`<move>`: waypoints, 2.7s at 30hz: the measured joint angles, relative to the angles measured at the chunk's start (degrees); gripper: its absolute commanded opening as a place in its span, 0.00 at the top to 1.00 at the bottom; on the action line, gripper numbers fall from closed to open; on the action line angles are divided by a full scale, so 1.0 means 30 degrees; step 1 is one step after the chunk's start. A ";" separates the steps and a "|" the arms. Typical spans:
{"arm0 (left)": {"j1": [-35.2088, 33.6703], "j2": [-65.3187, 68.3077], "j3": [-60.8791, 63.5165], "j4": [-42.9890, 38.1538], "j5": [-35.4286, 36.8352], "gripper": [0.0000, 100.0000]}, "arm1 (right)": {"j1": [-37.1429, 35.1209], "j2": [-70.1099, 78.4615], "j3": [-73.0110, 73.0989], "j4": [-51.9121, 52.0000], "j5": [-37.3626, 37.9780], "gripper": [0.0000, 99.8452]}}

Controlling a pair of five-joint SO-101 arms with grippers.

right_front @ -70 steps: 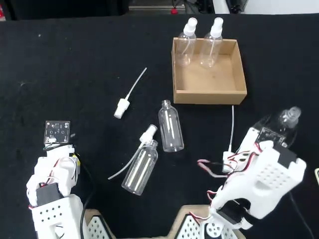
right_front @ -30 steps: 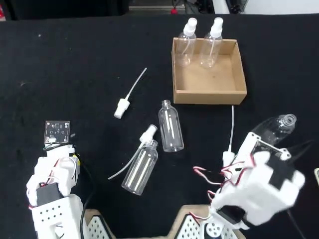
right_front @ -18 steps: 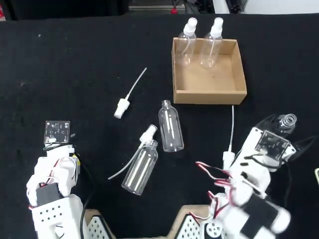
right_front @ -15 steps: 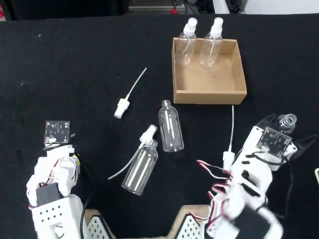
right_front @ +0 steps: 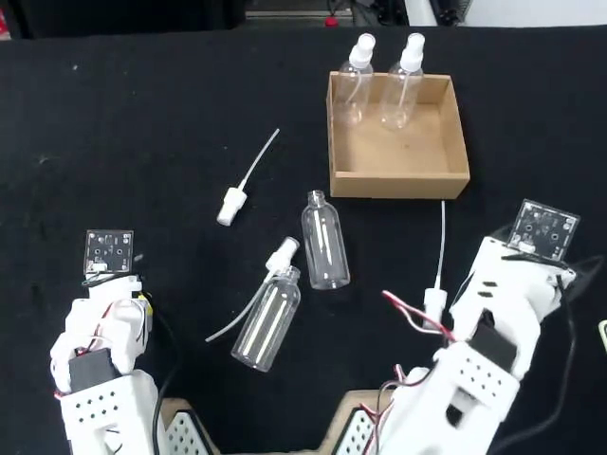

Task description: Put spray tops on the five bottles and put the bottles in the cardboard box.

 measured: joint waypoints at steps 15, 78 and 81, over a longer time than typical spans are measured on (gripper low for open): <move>0.0000 0.0000 0.0000 0.0000 0.0000 0.82 | 0.0000 -0.3048 0.1319 0.0674 0.0234 0.69; 0.0000 0.0000 0.0000 0.0000 0.0000 0.82 | -0.0059 0.3429 0.1084 -0.4220 -0.0850 0.65; 0.0000 0.0000 0.0000 0.0000 0.0000 0.82 | -0.0117 0.3429 0.1084 -0.4220 -0.1172 0.65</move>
